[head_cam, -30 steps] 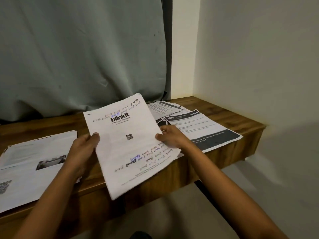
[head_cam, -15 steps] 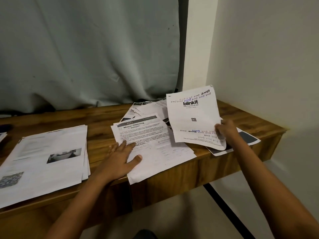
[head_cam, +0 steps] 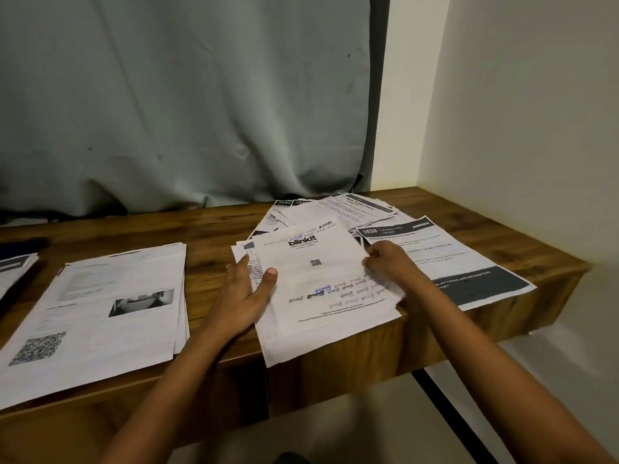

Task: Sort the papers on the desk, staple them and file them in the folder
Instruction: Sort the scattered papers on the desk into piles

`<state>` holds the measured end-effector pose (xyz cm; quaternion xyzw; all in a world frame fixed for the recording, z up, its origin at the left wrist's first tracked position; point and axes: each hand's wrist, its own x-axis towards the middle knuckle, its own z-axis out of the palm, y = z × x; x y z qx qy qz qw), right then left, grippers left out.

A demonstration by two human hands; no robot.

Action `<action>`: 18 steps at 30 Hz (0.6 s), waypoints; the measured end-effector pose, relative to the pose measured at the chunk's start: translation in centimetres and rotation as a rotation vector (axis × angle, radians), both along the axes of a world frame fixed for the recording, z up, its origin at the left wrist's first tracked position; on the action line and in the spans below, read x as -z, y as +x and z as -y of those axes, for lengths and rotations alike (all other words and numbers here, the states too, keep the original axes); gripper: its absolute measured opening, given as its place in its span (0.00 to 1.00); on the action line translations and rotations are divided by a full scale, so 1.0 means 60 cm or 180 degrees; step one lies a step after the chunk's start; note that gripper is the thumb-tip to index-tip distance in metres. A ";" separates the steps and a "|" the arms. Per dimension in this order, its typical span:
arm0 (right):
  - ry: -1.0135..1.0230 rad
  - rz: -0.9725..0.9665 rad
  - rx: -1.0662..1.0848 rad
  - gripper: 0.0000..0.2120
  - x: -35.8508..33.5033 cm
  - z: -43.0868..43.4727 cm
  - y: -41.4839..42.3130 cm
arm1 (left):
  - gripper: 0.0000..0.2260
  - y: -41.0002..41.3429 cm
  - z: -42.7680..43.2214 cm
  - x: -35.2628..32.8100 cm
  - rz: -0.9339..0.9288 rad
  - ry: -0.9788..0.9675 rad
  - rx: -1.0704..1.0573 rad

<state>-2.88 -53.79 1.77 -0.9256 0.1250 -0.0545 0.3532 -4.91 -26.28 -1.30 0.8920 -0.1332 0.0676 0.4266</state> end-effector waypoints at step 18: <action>-0.0713 -0.0061 -0.0545 0.11 -0.002 -0.091 -0.001 | 0.43 0.009 -0.022 0.002 -0.0558 0.1185 -0.0387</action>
